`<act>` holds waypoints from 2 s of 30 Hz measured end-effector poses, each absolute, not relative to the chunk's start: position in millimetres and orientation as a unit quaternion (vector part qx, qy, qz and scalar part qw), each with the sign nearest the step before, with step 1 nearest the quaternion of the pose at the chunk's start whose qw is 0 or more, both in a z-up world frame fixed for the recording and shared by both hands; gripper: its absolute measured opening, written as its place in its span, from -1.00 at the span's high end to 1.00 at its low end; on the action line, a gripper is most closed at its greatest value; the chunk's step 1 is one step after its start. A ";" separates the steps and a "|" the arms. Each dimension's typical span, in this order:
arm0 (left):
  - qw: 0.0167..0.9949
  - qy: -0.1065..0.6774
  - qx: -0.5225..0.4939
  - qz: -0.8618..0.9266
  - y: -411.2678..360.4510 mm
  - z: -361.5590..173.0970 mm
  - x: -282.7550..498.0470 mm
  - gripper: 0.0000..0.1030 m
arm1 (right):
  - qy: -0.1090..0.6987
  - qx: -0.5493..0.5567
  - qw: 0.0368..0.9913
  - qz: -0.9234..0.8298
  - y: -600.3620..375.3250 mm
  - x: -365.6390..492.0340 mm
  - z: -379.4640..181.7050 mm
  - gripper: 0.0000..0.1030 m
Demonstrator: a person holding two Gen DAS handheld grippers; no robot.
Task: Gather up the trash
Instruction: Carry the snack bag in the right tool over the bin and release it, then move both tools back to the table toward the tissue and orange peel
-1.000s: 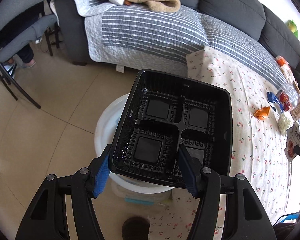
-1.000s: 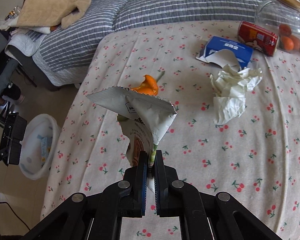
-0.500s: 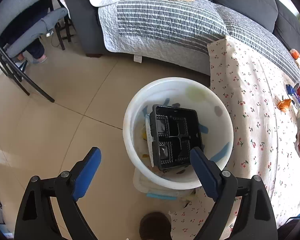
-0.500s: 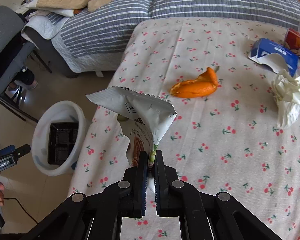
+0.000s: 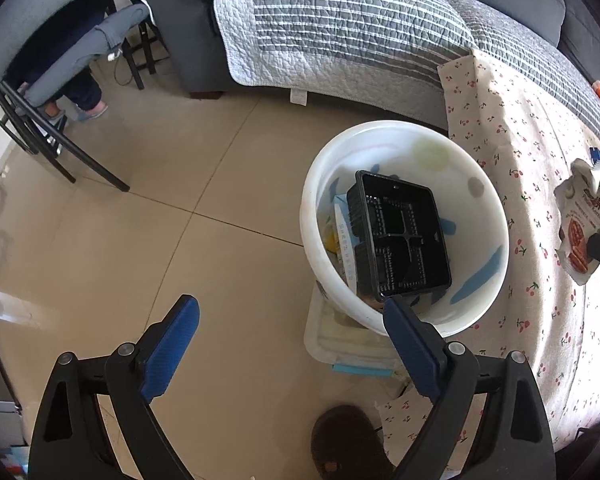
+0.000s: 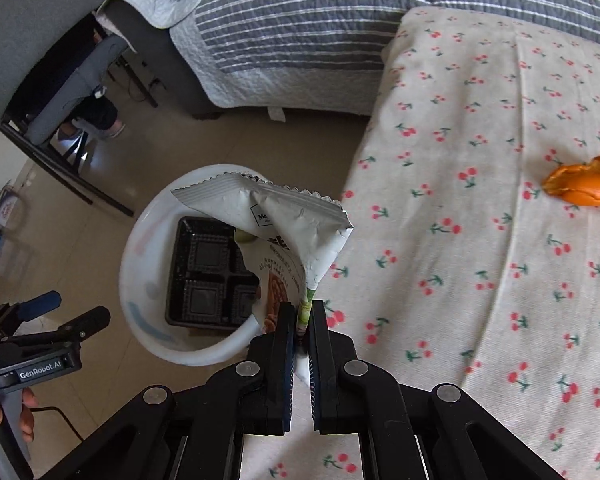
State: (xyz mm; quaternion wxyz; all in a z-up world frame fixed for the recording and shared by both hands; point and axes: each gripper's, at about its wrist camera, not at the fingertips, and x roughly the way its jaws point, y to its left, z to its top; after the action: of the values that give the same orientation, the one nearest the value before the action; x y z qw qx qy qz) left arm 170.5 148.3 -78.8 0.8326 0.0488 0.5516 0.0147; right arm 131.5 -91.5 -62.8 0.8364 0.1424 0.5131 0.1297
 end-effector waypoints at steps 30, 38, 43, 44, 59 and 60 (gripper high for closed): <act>0.832 0.550 0.072 0.002 128.2 -71.9 165.1 -0.85 | 0.511 0.129 0.844 0.096 -111.8 124.7 -55.4 -0.62; 0.837 0.539 0.089 -0.031 75.4 -59.5 167.6 -0.85 | 0.522 0.118 0.844 0.037 -181.5 96.8 -53.1 -0.75; 0.835 0.537 0.102 -0.059 30.5 -55.8 172.7 -0.85 | 0.522 0.146 0.840 -0.015 -236.4 79.1 -49.0 -0.77; 0.835 0.536 0.105 -0.063 20.9 -55.3 173.6 -0.85 | 0.520 0.154 0.839 -0.024 -247.3 76.3 -47.8 -0.77; 0.829 0.527 0.117 -0.149 -110.2 -57.8 199.7 -0.85 | 0.522 0.218 0.815 -0.126 -355.8 74.1 -57.1 -0.77; 0.827 0.527 0.117 -0.158 -119.1 -59.2 203.1 -0.85 | 0.523 0.217 0.814 -0.129 -360.5 76.7 -59.1 -0.77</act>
State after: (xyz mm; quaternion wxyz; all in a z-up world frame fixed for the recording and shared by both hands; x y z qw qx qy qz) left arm 203.1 -119.1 -59.2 0.8268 0.1173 0.5269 -0.1583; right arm 76.7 -360.5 -59.1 0.8143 0.2170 0.5228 -0.1287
